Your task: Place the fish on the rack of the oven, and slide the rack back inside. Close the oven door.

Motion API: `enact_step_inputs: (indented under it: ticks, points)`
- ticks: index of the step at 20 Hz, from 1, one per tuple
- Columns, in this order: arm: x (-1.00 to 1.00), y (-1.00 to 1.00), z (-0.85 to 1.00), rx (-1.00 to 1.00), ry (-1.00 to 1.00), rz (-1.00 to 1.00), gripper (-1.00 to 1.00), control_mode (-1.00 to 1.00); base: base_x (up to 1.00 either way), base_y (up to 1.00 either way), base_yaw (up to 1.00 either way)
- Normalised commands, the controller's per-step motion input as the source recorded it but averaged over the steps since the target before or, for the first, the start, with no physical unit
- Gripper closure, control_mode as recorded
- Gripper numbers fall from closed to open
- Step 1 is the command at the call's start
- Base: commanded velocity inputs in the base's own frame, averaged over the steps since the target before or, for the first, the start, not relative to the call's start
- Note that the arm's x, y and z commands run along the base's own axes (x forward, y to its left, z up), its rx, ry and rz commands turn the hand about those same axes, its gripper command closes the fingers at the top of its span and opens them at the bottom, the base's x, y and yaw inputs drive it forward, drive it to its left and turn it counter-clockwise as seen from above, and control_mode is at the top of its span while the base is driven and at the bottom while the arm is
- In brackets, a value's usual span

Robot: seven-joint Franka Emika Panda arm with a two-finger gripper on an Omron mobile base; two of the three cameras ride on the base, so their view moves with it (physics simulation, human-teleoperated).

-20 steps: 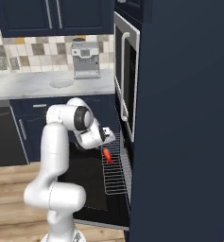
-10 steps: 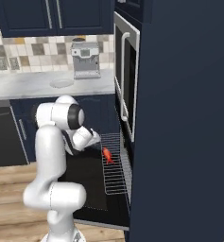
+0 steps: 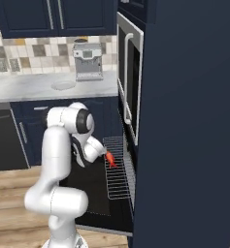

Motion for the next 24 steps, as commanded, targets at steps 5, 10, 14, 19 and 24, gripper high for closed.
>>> enact_step_inputs:
  ticks: [5, 10, 14, 19, 24]
  points:
    - [0.1, 0.17, 0.03, 0.08, 0.02, -0.02, -1.0, -1.0, 0.0, 0.0, 0.0]
    - [0.03, 0.02, 0.23, -0.01, 0.08, 0.32, -1.0, -1.0, 0.0, 0.0, 0.0]
    - [0.0, 0.0, 0.22, -0.17, 0.24, 0.32, -1.0, -1.0, 0.0, 0.0, 0.0]
    - [0.02, 0.0, 0.77, -0.35, 0.45, 0.16, -1.0, -1.0, 0.0, 0.0, 0.0]
    - [0.22, -0.03, 0.46, -0.21, 0.27, 0.19, -1.0, -1.0, 0.0, 0.0, 0.0]
